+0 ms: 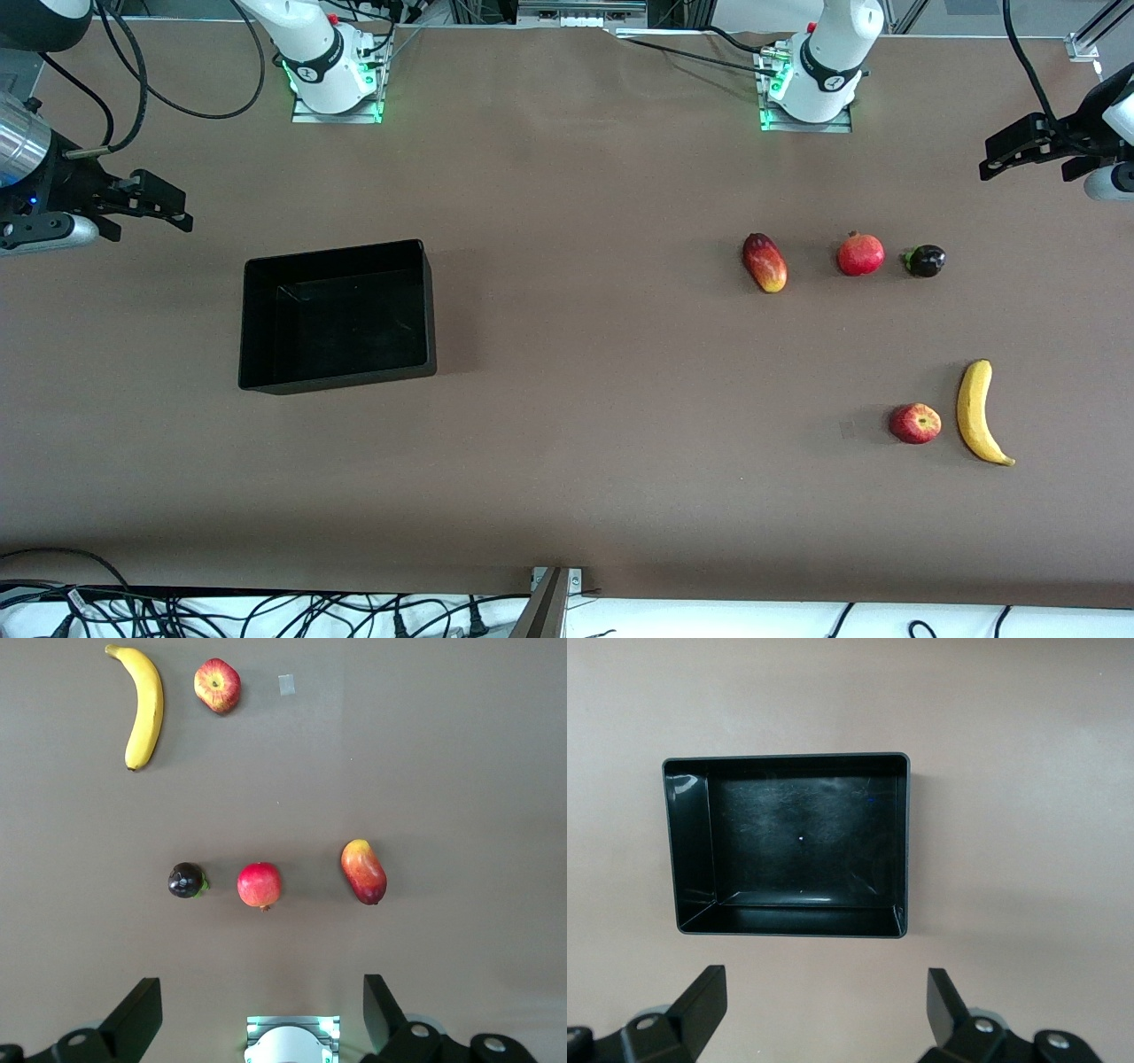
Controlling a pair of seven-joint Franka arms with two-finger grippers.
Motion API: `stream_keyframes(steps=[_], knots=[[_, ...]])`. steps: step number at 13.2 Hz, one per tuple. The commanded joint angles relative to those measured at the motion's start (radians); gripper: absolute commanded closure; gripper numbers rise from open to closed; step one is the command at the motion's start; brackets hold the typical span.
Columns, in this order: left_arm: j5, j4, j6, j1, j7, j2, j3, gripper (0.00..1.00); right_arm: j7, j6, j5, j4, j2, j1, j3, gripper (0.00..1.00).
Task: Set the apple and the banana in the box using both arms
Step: 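Reach the right gripper down to the rim of the black box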
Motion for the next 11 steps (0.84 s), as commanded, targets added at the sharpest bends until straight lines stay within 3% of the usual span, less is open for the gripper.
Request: stream_keyframes(steps=[1,6,7,11], knots=[[0.001,0.001,0.0,0.005,-0.009,-0.007,-0.002,0.0,0.005,-0.002,-0.015,0.023,0.01,-0.014,0.025,0.0],[0.001,0.001,-0.002,0.003,-0.017,-0.007,-0.001,0.0,0.002,-0.003,-0.052,0.017,0.025,-0.014,0.024,0.0],[0.001,0.001,-0.002,0.005,-0.017,-0.007,-0.001,0.0,0.011,0.0,-0.101,0.003,0.031,-0.005,0.027,0.0],[0.001,0.0,-0.002,0.005,-0.017,-0.008,-0.001,0.0,0.016,0.15,-0.138,-0.109,0.112,0.003,0.021,0.0]])
